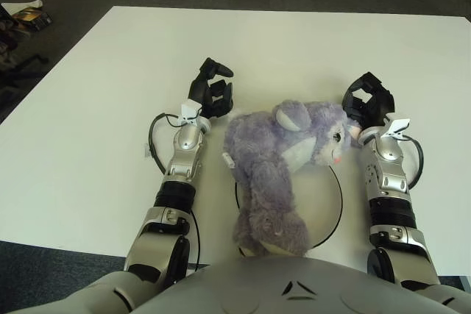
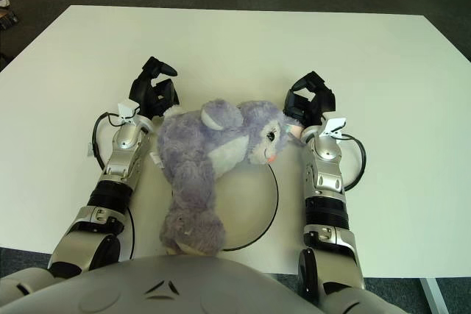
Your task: Put the doll into the plate.
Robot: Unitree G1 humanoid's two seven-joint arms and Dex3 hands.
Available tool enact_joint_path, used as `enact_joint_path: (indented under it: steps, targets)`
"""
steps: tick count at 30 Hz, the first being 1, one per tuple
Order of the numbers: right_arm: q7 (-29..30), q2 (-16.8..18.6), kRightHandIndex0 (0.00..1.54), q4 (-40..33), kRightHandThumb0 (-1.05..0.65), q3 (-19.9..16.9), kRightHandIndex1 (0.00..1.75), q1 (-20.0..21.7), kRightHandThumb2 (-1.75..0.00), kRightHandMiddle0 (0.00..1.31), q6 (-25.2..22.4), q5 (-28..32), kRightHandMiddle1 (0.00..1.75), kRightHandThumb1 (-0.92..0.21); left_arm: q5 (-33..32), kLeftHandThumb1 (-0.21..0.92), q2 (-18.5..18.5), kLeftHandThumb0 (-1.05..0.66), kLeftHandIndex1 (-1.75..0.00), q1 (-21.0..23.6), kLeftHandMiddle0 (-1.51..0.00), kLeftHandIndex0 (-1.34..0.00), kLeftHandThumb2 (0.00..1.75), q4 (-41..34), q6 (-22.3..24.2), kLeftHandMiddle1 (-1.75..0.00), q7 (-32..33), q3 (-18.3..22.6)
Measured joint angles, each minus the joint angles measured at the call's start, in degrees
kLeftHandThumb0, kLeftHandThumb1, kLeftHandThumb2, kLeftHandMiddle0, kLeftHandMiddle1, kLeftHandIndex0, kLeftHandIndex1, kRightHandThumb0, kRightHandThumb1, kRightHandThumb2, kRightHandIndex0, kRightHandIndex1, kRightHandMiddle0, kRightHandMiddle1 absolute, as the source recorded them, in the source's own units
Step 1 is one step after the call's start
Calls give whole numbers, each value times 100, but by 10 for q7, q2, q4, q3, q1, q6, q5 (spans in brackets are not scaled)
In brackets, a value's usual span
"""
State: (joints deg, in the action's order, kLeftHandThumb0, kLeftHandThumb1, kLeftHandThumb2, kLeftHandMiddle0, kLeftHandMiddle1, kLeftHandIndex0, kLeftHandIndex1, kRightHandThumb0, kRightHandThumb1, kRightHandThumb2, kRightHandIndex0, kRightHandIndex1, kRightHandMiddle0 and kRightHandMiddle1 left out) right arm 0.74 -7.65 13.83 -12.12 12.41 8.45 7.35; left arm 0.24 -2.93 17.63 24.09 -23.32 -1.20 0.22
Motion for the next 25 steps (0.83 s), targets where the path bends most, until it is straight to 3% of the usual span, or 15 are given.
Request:
enact_joint_path:
  steps: [25]
  targets:
    - [5, 0, 126, -9, -50, 0, 175, 0, -137, 65, -18, 0, 175, -27, 0, 65, 0, -39, -175, 0, -103, -36, 88, 0, 0, -175, 0, 0]
